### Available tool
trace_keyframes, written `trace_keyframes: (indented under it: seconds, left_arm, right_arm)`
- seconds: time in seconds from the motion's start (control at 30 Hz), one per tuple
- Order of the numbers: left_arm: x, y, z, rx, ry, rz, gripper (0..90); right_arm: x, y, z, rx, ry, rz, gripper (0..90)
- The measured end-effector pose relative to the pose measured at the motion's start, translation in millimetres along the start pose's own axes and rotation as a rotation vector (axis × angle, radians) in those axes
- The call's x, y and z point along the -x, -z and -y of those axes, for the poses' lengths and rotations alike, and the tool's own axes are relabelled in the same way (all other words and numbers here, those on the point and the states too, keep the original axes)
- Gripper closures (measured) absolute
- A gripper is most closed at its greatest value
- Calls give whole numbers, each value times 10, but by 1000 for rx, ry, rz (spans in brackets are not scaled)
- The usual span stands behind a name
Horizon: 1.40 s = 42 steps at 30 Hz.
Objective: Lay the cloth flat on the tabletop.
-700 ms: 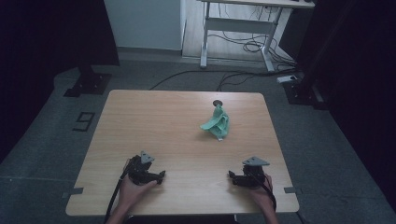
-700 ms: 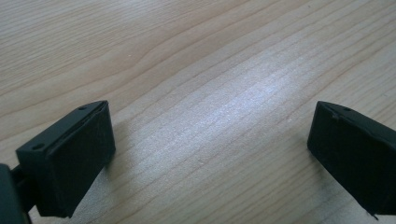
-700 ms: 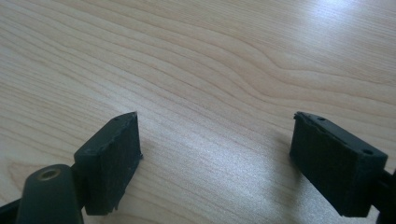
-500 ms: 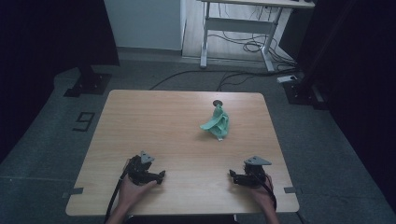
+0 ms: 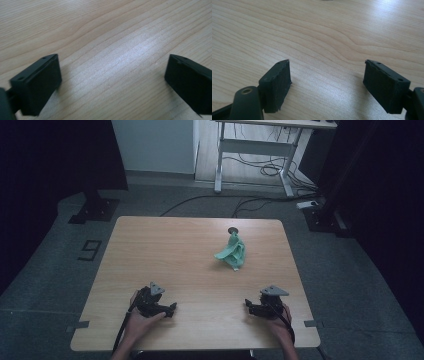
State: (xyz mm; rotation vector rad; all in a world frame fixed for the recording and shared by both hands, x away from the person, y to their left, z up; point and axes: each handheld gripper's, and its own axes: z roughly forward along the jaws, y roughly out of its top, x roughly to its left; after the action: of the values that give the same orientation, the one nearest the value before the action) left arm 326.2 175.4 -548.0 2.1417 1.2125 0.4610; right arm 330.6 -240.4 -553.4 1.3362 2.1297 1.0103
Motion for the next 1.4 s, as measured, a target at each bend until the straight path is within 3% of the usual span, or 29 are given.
trace_keyframes:
  seconds: [0.07,0.17,0.33,0.43,0.73,1.4]
  left_arm:
    - [15,42,30,24,5,-29,119]
    - [23,72,61,29,3,-35,144]
    - [57,92,81,37,-5,-25,151]
    - [81,85,76,35,1,-48,163]
    - [66,66,59,29,22,-24,186]
    - [61,66,59,29,33,-33,185]
  right_arm:
    - [-2,6,-10,6,-3,-4,225]
    - [3,29,-38,26,-13,-8,225]
    - [-15,27,-140,50,-18,-12,221]
    - [-13,6,-221,62,-20,1,220]
    - [84,6,-471,94,-74,-8,222]
    - [96,-245,-1053,129,-58,-20,215]
